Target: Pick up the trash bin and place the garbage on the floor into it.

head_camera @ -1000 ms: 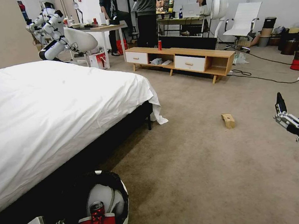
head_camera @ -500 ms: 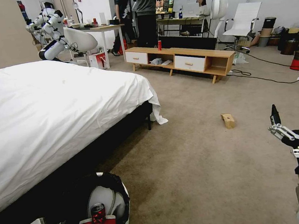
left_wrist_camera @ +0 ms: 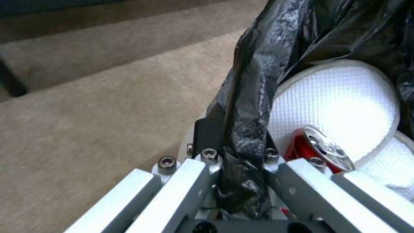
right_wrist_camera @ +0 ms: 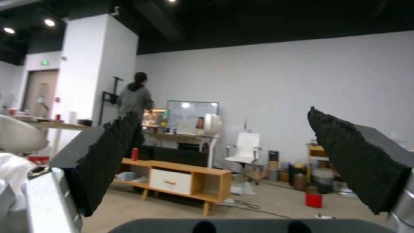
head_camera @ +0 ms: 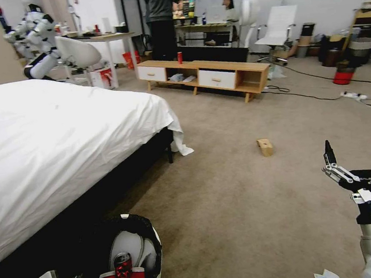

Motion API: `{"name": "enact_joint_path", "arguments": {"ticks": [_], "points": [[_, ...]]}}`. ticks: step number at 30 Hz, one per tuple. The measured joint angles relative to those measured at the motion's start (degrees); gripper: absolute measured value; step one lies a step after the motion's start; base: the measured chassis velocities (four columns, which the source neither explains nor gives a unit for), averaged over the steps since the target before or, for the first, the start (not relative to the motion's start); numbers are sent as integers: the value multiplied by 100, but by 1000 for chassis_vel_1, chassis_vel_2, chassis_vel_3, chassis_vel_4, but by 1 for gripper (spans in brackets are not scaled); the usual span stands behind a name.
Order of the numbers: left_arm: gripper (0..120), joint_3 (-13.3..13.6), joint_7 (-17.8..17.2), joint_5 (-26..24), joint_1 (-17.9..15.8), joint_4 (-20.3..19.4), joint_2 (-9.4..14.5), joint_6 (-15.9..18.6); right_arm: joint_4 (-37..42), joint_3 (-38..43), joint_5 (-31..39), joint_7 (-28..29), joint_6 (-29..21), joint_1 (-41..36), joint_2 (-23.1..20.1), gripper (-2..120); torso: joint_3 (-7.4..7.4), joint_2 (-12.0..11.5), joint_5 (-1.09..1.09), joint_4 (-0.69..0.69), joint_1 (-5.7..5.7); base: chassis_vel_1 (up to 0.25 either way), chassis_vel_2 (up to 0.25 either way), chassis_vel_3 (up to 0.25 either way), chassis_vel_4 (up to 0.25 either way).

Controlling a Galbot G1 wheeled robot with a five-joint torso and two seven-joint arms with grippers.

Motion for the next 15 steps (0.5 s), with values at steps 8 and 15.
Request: {"name": "enact_joint_path", "arguments": {"ticks": [8,15], "points": [[2,-20,5,-27,-11,20,25,0,-61,-60,0,4,-10,60,13,100,0,0,0,-2,0,-102,-113,-116,-96],[2,-45,6,-49,-38,39,33,0,-126,-157,9,22,-59,173,-30,100,0,0,0,3,0,-50,-63,-55,-40]]}}
